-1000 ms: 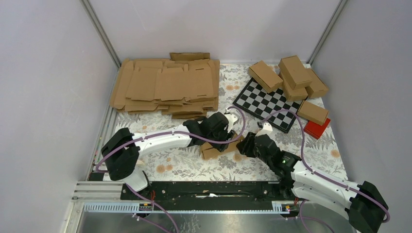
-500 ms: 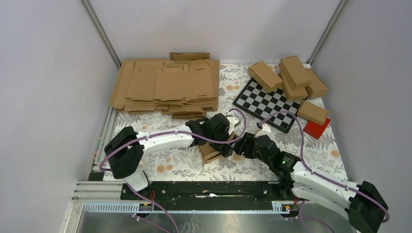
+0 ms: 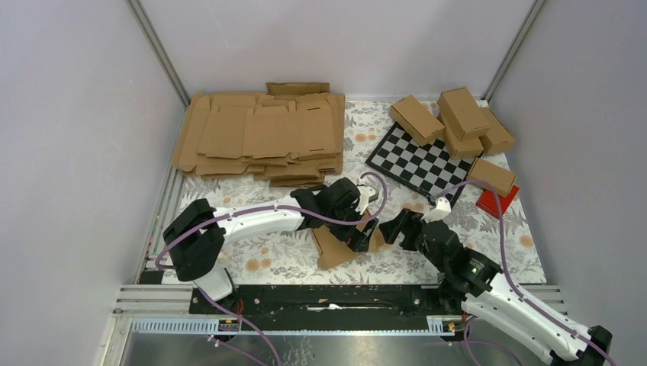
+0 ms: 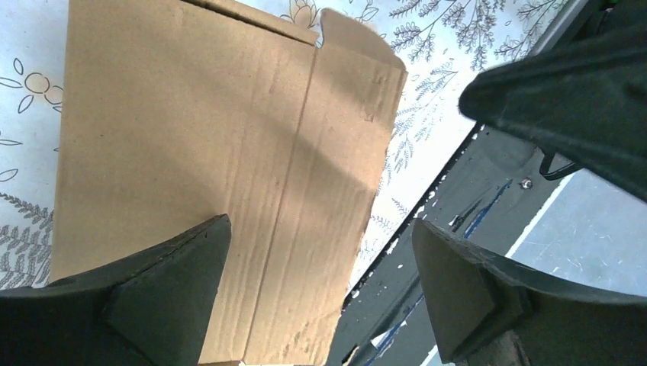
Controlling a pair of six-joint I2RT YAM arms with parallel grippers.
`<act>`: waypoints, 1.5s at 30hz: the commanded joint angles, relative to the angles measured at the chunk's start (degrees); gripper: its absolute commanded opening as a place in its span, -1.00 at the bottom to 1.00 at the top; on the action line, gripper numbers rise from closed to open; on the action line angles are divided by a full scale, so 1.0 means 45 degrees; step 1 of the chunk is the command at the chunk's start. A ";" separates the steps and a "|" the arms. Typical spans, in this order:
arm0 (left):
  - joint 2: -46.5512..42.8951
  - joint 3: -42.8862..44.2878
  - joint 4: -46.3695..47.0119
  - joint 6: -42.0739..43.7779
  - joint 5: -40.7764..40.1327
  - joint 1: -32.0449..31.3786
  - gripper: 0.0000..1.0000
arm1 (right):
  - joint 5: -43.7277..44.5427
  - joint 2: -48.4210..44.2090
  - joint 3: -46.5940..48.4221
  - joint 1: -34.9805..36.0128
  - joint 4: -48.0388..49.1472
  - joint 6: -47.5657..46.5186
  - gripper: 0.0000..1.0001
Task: Fold the paper box
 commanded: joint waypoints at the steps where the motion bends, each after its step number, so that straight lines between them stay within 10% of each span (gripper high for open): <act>1: -0.0904 0.0802 -0.0155 -0.0527 0.0025 0.0064 0.98 | 0.1155 0.0448 0.1349 -0.0025 -0.0484 -0.1030 0.80; 15: -0.6691 -0.3339 -0.1788 -0.5638 -0.5758 0.2230 0.83 | 0.0259 0.6620 0.4560 -0.0091 -0.0750 -0.4023 0.79; 22: -0.8645 -0.5879 -0.1949 -0.8292 -0.6396 0.2389 0.75 | -0.3473 0.8512 0.4602 -0.1598 0.1072 -0.4075 0.74; 45: -0.7355 -0.8481 0.3666 -0.8329 -0.2603 0.3018 0.18 | -0.6571 0.9983 0.3174 -0.3012 0.3674 -0.3983 0.47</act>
